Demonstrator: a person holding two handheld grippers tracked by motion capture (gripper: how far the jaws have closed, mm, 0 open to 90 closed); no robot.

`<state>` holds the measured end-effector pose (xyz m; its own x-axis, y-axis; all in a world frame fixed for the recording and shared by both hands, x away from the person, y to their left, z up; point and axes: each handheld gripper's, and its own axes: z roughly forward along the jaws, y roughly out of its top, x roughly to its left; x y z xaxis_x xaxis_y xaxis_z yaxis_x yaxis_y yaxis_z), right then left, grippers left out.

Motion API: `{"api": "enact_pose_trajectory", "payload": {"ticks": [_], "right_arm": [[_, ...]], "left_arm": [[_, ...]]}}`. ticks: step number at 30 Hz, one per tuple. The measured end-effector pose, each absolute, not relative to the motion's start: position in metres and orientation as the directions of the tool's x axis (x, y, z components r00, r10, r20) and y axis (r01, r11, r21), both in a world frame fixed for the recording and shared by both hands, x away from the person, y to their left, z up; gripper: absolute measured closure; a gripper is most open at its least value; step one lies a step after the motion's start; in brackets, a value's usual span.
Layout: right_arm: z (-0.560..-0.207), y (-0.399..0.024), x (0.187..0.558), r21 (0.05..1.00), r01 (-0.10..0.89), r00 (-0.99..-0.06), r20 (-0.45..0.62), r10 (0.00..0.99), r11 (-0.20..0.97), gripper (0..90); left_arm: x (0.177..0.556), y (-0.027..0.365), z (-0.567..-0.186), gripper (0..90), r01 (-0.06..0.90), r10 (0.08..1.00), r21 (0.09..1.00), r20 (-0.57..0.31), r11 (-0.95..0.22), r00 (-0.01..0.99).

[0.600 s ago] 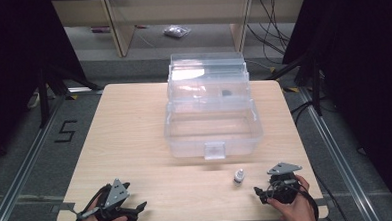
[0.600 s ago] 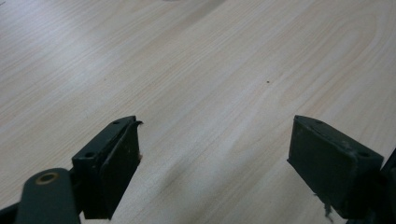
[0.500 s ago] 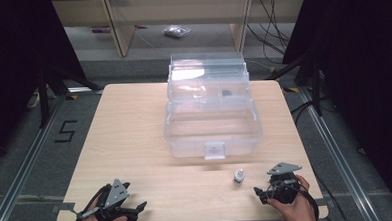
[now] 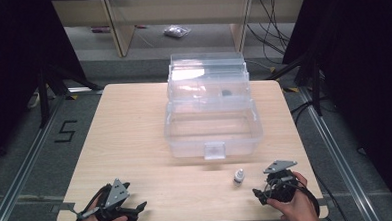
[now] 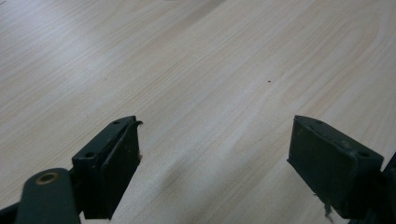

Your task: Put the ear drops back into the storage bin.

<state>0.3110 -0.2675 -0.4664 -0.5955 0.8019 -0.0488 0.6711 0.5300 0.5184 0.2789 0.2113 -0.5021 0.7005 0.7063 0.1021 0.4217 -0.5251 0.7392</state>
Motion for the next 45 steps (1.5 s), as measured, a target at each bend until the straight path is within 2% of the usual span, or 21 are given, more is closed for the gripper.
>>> {"api": "enact_pose_trajectory", "payload": {"ticks": [6, 7, 8, 9, 12, 38, 45], "right_arm": [[-0.462, -0.262, 0.315, 0.504, 0.660, -0.618, -0.058, 0.784, 0.557, 18.1], [-0.461, -0.258, 0.314, 0.484, 0.690, -0.603, -0.027, 0.797, 0.538, 18.1], [-0.461, -0.260, 0.317, 0.494, 0.648, -0.637, -0.067, 0.768, 0.580, 18.4], [-0.461, -0.260, 0.317, 0.494, 0.648, -0.637, -0.067, 0.768, 0.580, 18.4], [-0.458, -0.254, 0.316, 0.474, 0.684, -0.618, -0.027, 0.785, 0.555, 19.1], [-0.445, -0.221, 0.344, 0.394, 0.614, -0.716, -0.087, 0.692, 0.684, 18.8], [-0.448, -0.210, 0.348, 0.364, 0.607, -0.737, -0.074, 0.672, 0.706, 21.6]], "left_arm": [[0.279, 0.211, -0.502, 16.0, 0.423, 0.707, 0.739, 0.102, -0.525, 0.700], [0.279, 0.211, -0.502, 16.0, 0.422, 0.706, 0.738, 0.103, -0.526, 0.701], [0.278, 0.212, -0.501, 16.0, 0.431, 0.702, 0.721, 0.107, -0.542, 0.704], [0.279, 0.211, -0.502, 16.0, 0.419, 0.706, 0.740, 0.104, -0.525, 0.701], [0.279, 0.211, -0.502, 16.0, 0.423, 0.707, 0.739, 0.101, -0.525, 0.700], [0.278, 0.213, -0.501, 16.0, 0.427, 0.701, 0.726, 0.106, -0.539, 0.705], [0.278, 0.212, -0.501, 16.0, 0.428, 0.707, 0.735, 0.098, -0.525, 0.700]]}}
